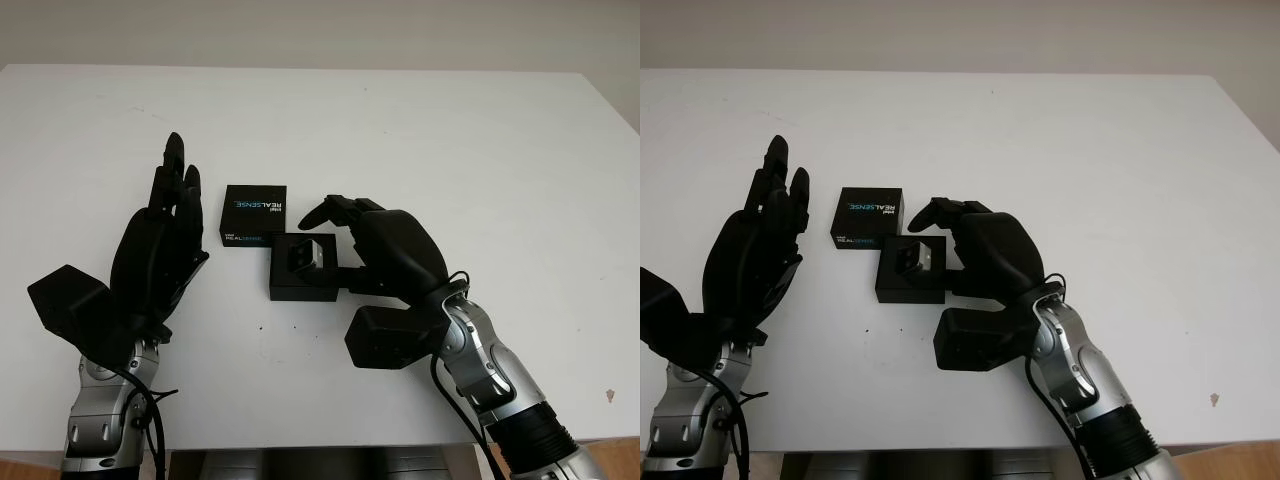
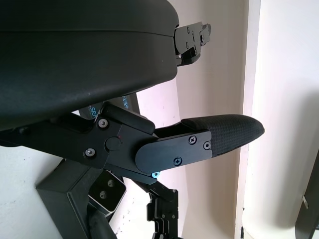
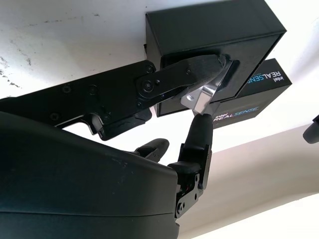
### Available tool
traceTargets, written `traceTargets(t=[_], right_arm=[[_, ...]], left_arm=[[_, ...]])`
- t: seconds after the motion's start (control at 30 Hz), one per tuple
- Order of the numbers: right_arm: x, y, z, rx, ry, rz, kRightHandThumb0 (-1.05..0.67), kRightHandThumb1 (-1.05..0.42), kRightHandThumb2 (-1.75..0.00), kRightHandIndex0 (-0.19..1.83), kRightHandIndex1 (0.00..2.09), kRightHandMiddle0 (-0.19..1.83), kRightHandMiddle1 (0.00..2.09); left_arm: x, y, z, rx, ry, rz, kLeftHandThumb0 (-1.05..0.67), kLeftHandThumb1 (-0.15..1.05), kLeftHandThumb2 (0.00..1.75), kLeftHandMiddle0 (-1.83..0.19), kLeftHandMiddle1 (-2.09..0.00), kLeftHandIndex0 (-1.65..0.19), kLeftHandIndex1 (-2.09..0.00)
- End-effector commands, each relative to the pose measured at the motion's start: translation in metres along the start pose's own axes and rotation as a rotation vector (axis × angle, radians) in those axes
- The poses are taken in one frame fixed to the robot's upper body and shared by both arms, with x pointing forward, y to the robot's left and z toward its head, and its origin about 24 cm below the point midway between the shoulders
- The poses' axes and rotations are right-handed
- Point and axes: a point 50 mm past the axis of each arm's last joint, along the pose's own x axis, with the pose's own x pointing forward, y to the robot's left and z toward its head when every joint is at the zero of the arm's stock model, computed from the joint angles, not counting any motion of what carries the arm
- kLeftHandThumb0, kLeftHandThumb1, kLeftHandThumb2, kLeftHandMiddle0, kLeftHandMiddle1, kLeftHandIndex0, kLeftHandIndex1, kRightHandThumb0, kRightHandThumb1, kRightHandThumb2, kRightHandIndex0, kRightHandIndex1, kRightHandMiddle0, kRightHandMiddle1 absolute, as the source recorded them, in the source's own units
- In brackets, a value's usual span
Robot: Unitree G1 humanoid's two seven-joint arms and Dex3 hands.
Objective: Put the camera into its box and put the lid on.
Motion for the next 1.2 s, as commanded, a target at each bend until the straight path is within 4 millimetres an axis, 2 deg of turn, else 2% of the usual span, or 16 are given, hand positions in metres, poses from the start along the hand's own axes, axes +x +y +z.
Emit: traceTargets(t=[0.0, 0.23, 0.33, 0.4, 0.53, 0.73, 0.93, 1.17], right_arm=[[0.0004, -0.003, 0.0019, -0.01, -0.006, -0.007, -0.58, -0.96, -0.05, 0.31, 0.35, 0.27, 1.11], [-0.001, -0.0022, 0.0018, -0.031, -0.014, 0.014, -0.57, -0.96, -0.06, 0.31, 0.36, 0.3, 1.13], [-0.0019, -0.0017, 0.0018, -0.033, -0.02, 0.024, -0.57, -0.97, -0.05, 0.32, 0.39, 0.34, 1.2], [-0.0026, -0.0012, 0.0018, -0.035, -0.022, 0.025, -0.5, -0.95, -0.05, 0.35, 0.42, 0.43, 1.29], [-0.0034, -0.0007, 0.0017, -0.038, -0.027, 0.027, -0.44, -0.94, -0.05, 0.37, 0.46, 0.48, 1.39], [-0.0045, 0.0015, 0.0013, -0.054, -0.038, 0.041, -0.41, -0.93, -0.05, 0.4, 0.53, 0.49, 1.44], [-0.0049, 0.0027, 0.0023, -0.067, -0.063, 0.032, -0.42, -0.94, -0.05, 0.32, 0.73, 0.46, 1.54], [-0.004, 0.0031, 0.0027, -0.006, -0.078, -0.041, -0.41, -0.93, -0.05, 0.27, 0.82, 0.44, 1.55]], left_arm=[[-0.0009, -0.0001, 0.0002, 0.001, -0.003, 0.003, -0.83, 1.05, 0.64, 0.19, 0.0, 0.19, 0.0], [-0.0002, 0.0, 0.0009, -0.003, -0.007, 0.003, -0.83, 1.05, 0.63, 0.19, 0.0, 0.19, 0.0], [-0.0006, -0.0004, 0.0012, 0.001, -0.007, 0.006, -0.83, 1.05, 0.63, 0.19, 0.0, 0.19, 0.0], [-0.0011, -0.0003, 0.0016, 0.002, -0.006, 0.005, -0.83, 1.05, 0.63, 0.19, 0.0, 0.19, 0.0], [-0.0013, -0.0001, 0.0018, -0.001, -0.005, 0.002, -0.83, 1.05, 0.63, 0.19, 0.0, 0.19, 0.0], [-0.0026, 0.0003, 0.0022, 0.002, -0.007, 0.005, -0.83, 1.05, 0.63, 0.19, 0.0, 0.19, 0.0], [-0.0021, 0.0005, 0.0019, -0.004, -0.004, 0.006, -0.83, 1.05, 0.62, 0.19, 0.0, 0.19, 0.0], [-0.0021, 0.0011, 0.0014, -0.005, -0.003, 0.003, -0.83, 1.05, 0.62, 0.19, 0.0, 0.19, 0.0]])
